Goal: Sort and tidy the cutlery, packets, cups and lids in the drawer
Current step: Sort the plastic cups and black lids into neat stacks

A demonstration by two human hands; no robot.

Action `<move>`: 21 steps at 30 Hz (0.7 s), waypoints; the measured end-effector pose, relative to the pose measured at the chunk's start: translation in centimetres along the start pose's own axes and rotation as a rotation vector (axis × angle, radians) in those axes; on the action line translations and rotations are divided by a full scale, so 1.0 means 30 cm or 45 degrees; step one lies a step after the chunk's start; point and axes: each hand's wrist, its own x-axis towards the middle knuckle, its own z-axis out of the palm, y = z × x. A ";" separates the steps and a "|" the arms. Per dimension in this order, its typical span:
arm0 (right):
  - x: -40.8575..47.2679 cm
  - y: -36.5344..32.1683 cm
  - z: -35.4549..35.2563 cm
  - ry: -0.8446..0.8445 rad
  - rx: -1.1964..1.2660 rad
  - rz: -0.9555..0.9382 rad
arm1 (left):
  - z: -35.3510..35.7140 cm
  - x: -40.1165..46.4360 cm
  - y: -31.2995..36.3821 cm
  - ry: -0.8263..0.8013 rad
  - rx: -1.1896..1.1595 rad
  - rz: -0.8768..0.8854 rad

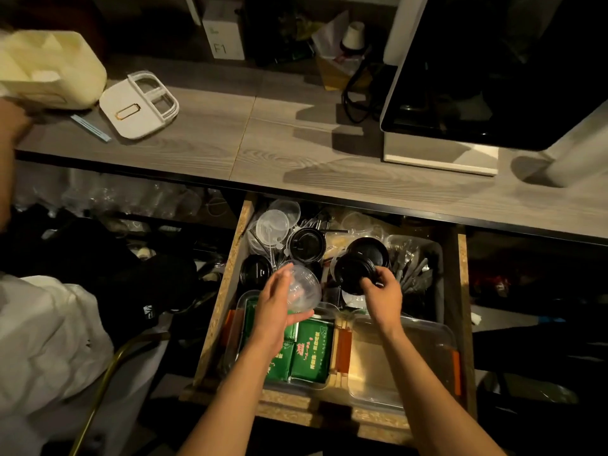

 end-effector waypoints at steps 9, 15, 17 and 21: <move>-0.166 -0.126 -0.077 -0.246 0.842 0.164 | 0.043 -0.055 0.073 -0.100 0.069 -0.031; -0.237 -0.226 -0.026 -0.433 0.434 -0.055 | 0.063 -0.101 0.135 -0.156 0.030 -0.055; -0.252 -0.261 -0.014 -0.458 0.331 -0.089 | 0.052 -0.109 0.158 -0.193 0.014 -0.006; -0.282 -0.330 -0.014 -0.559 0.250 -0.168 | 0.029 -0.118 0.198 -0.145 0.079 0.012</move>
